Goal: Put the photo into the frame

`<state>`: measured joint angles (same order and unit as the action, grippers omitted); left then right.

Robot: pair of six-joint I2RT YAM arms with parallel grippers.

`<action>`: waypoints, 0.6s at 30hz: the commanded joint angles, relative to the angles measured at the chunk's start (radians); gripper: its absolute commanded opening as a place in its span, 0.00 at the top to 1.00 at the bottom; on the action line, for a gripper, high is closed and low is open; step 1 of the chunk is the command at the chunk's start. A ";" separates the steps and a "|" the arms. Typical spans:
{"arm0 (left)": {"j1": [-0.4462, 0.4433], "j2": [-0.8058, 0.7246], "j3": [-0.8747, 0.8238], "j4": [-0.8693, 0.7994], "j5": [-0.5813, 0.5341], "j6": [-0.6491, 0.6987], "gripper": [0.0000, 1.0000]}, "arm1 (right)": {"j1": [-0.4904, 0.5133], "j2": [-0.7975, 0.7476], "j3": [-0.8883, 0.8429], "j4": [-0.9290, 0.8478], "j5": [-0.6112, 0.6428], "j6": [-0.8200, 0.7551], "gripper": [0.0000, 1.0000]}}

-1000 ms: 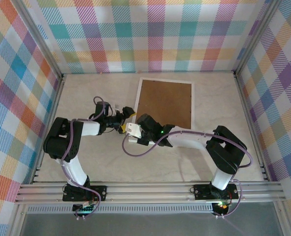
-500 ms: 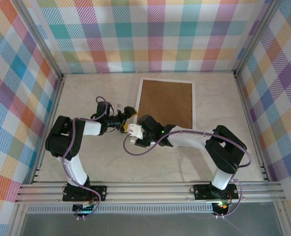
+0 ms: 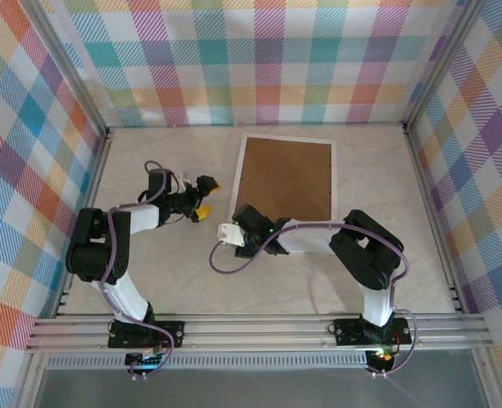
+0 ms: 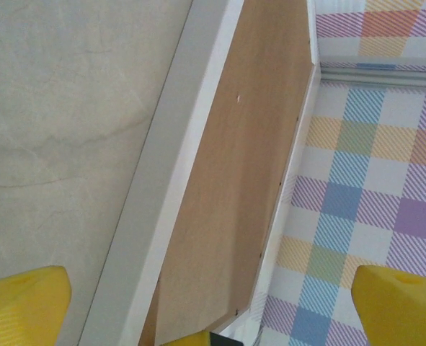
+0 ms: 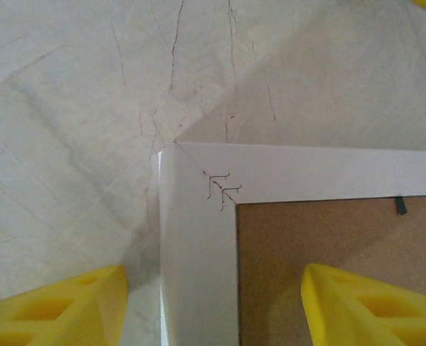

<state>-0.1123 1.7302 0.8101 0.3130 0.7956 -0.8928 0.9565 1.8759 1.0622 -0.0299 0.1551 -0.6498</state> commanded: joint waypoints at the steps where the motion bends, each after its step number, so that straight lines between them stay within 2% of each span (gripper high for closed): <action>1: 0.004 -0.019 -0.029 -0.010 0.012 0.017 0.00 | 0.005 0.027 -0.013 0.049 0.064 -0.077 0.36; 3: 0.004 -0.017 -0.034 -0.008 0.013 0.015 0.00 | 0.013 0.034 -0.023 0.059 0.087 -0.089 0.41; 6: 0.005 -0.014 -0.035 0.002 0.017 0.008 0.00 | 0.025 0.054 -0.034 0.072 0.102 -0.105 0.53; 10: 0.005 -0.022 -0.035 0.005 0.023 0.003 0.00 | 0.033 0.067 -0.028 0.045 0.089 -0.095 0.83; 11: 0.005 -0.026 -0.034 -0.003 0.022 0.008 0.00 | 0.033 0.062 -0.025 0.037 0.079 -0.089 0.88; 15: 0.006 -0.034 -0.040 -0.014 0.021 0.014 0.00 | 0.033 0.047 -0.008 0.009 0.062 -0.085 1.00; 18: 0.006 -0.038 -0.049 -0.011 0.021 0.012 0.00 | 0.031 0.028 0.012 -0.013 0.043 -0.073 1.00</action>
<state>-0.1123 1.7290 0.7860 0.3126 0.7963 -0.8932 0.9886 1.8999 1.0626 0.0513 0.2497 -0.7185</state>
